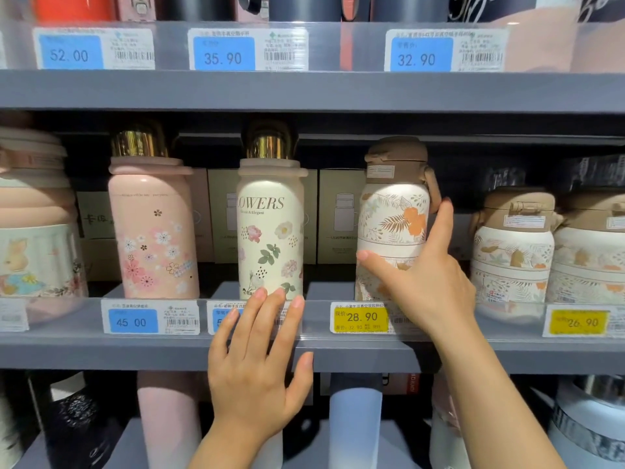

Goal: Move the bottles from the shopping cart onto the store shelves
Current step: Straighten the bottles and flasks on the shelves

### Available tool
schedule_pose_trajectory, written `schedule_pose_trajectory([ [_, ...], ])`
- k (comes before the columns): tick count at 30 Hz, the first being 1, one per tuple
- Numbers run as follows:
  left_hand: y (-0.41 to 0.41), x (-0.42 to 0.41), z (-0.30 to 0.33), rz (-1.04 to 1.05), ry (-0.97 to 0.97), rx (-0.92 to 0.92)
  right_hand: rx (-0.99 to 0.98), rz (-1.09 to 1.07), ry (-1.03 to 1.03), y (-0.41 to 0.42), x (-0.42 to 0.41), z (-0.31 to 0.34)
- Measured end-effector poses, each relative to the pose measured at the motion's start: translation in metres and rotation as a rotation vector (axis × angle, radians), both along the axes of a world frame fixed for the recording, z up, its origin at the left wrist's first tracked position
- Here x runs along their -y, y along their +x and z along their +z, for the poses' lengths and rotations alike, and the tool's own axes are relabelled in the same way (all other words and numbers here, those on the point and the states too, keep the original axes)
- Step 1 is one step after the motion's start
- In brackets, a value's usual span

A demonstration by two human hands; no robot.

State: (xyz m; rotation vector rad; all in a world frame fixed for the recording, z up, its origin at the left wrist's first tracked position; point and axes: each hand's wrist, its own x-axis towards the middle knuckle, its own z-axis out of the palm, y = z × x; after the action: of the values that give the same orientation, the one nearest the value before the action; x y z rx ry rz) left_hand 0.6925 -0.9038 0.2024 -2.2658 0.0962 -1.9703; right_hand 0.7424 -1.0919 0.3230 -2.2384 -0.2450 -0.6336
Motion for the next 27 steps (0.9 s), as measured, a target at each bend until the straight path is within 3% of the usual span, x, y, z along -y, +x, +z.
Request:
schedule_pose_trajectory([
  [8,-0.002,0.001,0.001,-0.003,-0.010,-0.016,-0.023,0.062,0.050,-0.002,0.003,0.004],
  [15,-0.002,0.001,0.001,0.000,-0.012,-0.012,-0.058,0.217,0.241,0.003,0.017,0.000],
  [21,-0.003,0.001,0.002,0.003,-0.008,-0.014,0.034,0.009,0.025,-0.004,0.001,-0.001],
  [27,-0.003,0.002,0.002,0.006,-0.009,-0.012,-0.008,0.116,0.138,0.001,0.012,-0.001],
])
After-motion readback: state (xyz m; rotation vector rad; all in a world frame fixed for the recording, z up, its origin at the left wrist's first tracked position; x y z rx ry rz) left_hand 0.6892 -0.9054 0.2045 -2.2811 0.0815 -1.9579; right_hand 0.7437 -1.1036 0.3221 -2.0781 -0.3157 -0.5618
